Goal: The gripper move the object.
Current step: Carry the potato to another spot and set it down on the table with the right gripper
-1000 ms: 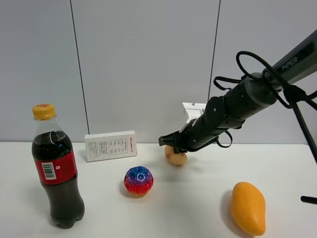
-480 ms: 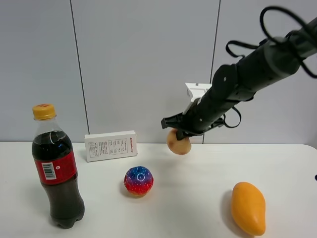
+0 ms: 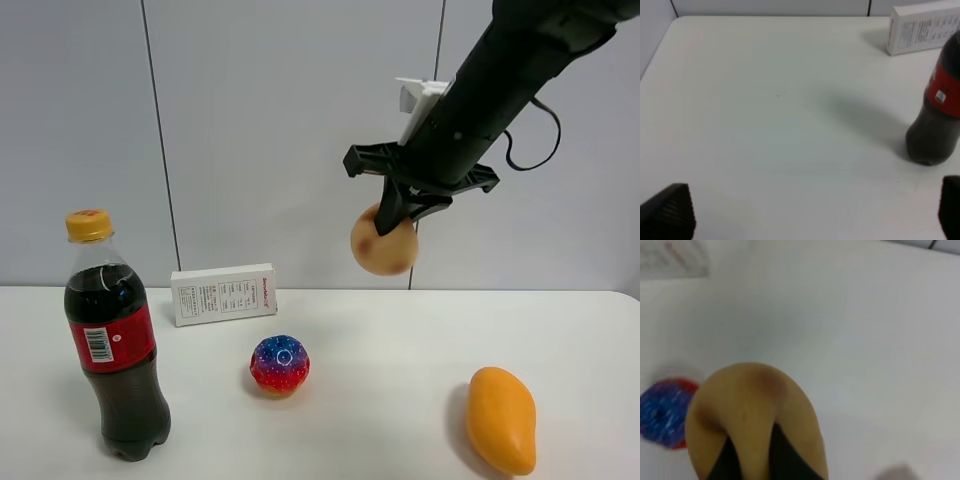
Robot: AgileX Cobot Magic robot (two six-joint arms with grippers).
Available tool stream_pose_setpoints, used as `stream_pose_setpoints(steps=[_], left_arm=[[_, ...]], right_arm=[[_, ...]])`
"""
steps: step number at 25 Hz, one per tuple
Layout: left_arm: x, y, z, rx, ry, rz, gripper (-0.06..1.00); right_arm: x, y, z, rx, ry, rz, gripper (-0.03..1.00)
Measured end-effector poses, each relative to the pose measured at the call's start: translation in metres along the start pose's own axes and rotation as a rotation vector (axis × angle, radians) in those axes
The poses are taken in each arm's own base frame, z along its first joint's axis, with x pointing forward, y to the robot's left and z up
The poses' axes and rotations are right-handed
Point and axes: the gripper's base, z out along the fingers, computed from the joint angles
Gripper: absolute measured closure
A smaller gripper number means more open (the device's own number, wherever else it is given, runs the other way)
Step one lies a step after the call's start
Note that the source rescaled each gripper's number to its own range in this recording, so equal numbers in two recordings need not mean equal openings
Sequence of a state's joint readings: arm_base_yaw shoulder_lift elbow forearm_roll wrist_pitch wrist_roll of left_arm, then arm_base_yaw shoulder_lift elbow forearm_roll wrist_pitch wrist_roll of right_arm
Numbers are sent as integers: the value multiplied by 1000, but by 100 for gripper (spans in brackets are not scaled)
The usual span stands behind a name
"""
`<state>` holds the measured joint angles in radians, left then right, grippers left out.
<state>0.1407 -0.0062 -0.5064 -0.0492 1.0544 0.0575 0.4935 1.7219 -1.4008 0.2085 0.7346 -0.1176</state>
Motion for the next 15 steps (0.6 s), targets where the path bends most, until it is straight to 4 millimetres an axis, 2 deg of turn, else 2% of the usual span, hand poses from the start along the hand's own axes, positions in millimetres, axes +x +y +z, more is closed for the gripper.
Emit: stream_pose_setpoints(steps=[3, 8, 11, 15], left_arm=[[0, 0, 0, 0, 0, 0, -6], [0, 0, 0, 0, 0, 0, -6], [0, 0, 0, 0, 0, 0, -6], [0, 0, 0, 0, 0, 0, -6]], right_arm=[[3, 27, -13, -62, 15, -158, 97], [13, 69, -13, -150, 49, -351, 97], [18, 82, -6, -166, 71, -410, 97], [30, 84, 15, -170, 197, -436, 97]])
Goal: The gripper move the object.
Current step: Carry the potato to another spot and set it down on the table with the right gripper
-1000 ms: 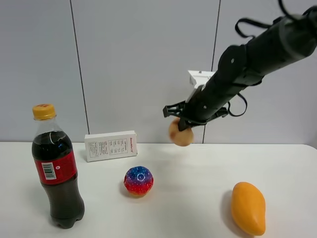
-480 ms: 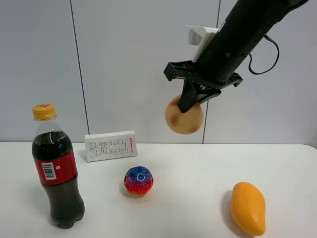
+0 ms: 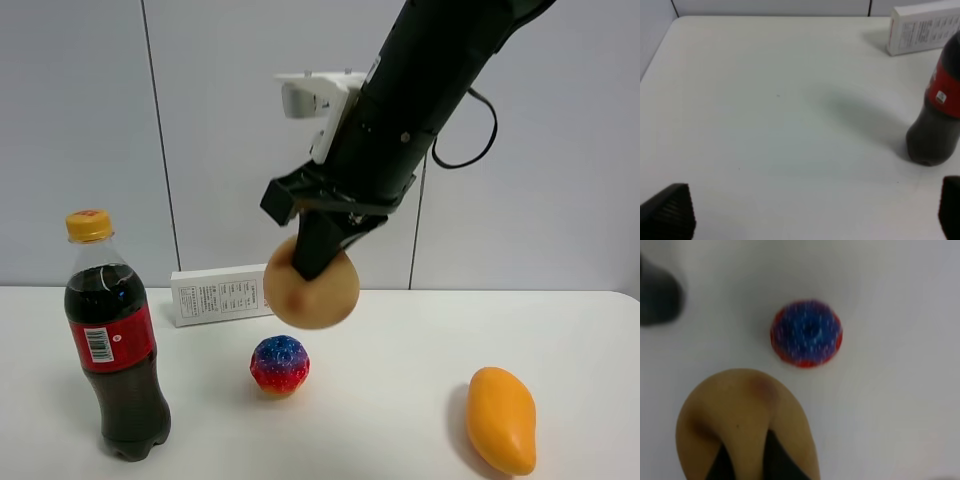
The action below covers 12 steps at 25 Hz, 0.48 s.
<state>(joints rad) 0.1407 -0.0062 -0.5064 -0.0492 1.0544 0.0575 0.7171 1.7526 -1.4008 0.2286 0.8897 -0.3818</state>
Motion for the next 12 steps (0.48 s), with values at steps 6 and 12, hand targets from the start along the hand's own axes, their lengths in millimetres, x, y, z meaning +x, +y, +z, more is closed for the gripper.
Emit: stream_pose_setpoints(steps=[6, 12], left_arm=[[0, 0, 0, 0, 0, 0, -6], [0, 0, 0, 0, 0, 0, -6]], right_arm=[[13, -2, 33, -54, 174, -1, 97], [20, -7, 59, -72, 245, -90, 97]])
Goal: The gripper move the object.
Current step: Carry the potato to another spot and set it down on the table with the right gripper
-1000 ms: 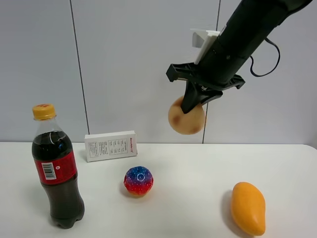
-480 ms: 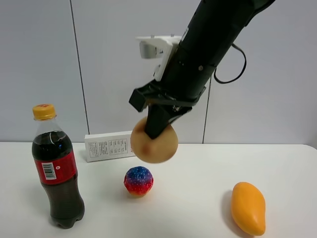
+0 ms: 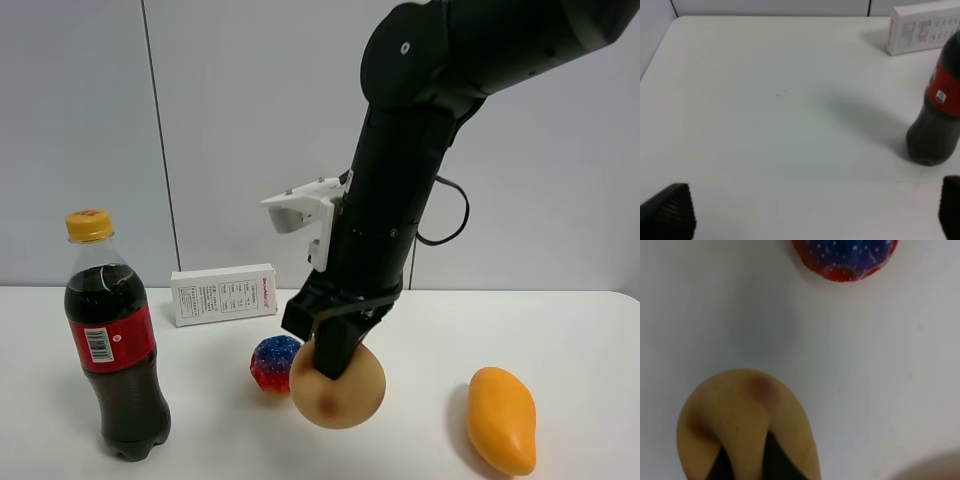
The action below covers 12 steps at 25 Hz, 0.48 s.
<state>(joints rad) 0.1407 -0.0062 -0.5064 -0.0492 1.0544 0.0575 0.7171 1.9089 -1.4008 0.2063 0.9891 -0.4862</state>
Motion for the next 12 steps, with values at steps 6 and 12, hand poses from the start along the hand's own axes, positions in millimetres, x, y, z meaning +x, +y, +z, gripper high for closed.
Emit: stream_pose_setpoints(steps=[6, 12], left_arm=[[0, 0, 0, 0, 0, 0, -6], [0, 0, 0, 0, 0, 0, -6]], right_arm=[[3, -11, 38, 20, 93, -88, 97], [-1, -18, 52, 53, 72, -203, 97]])
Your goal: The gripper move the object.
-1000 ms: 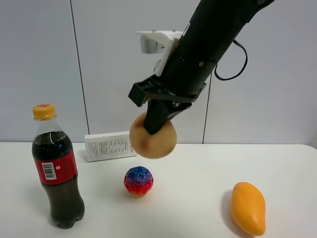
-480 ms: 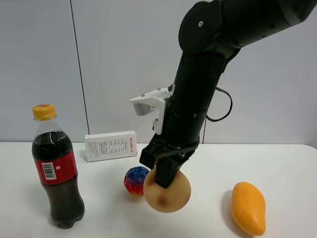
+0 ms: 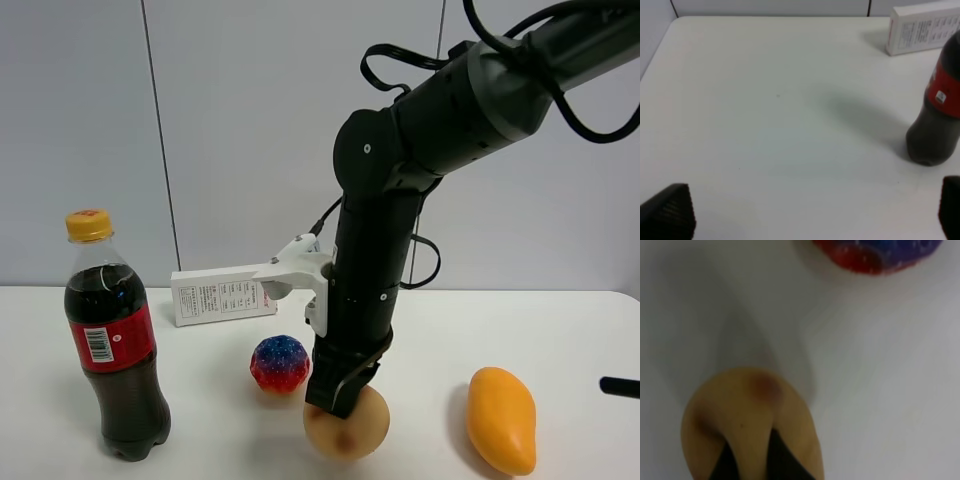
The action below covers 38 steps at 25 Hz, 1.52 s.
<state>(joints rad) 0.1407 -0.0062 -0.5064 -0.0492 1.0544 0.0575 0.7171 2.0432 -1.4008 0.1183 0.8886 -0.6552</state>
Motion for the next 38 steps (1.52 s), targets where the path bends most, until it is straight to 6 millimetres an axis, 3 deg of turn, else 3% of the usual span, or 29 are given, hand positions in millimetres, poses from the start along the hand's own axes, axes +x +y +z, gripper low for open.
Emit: stream_pose_setpoints(steps=[14, 25, 28, 33, 35, 38], left_arm=[[0, 0, 0, 0, 0, 0, -6], [0, 0, 0, 0, 0, 0, -6], [0, 0, 0, 0, 0, 0, -6], [0, 0, 0, 0, 0, 0, -6], [0, 0, 0, 0, 0, 0, -6], [0, 0, 0, 0, 0, 0, -6]], right_arm=[[-1, -2, 9, 3, 0, -189, 97], [-2, 0, 9, -13, -16, -184, 94], [-2, 0, 9, -13, -19, -182, 76], [-6, -2, 0, 21, -59, -142, 24], [-6, -2, -1, 31, -67, -132, 15], [-6, -2, -1, 31, -67, -127, 11]])
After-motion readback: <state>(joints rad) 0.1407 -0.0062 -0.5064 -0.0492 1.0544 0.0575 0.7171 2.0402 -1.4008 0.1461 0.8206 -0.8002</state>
